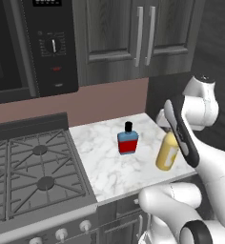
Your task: Place the drinks on the dining counter in a tight cluster.
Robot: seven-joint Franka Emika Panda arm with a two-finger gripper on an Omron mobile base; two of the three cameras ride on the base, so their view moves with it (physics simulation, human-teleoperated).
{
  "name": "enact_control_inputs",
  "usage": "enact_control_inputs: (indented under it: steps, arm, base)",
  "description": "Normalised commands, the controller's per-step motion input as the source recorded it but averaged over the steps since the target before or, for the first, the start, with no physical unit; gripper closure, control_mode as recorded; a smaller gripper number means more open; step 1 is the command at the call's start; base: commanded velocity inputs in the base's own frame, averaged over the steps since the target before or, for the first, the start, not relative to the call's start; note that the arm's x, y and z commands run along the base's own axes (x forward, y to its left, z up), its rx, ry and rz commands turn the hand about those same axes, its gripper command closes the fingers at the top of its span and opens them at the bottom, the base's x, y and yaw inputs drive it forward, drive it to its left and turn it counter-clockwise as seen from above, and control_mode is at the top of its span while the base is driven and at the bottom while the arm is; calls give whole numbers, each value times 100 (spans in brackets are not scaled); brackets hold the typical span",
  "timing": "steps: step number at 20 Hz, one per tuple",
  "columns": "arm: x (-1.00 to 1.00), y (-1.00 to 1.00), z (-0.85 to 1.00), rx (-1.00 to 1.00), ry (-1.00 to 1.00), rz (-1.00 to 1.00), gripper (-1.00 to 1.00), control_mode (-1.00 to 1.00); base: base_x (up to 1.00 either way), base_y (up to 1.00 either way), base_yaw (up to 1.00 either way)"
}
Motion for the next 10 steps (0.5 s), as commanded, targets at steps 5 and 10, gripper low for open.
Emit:
enact_control_inputs:
  steps: [5, 10]
  arm:
    - [-42, 8, 10, 0, 0, 0, 100, -100]
    - [-6, 0, 19, -2, 0, 0, 100, -100]
  base:
    - [0, 0, 0]
    - [0, 0, 0]
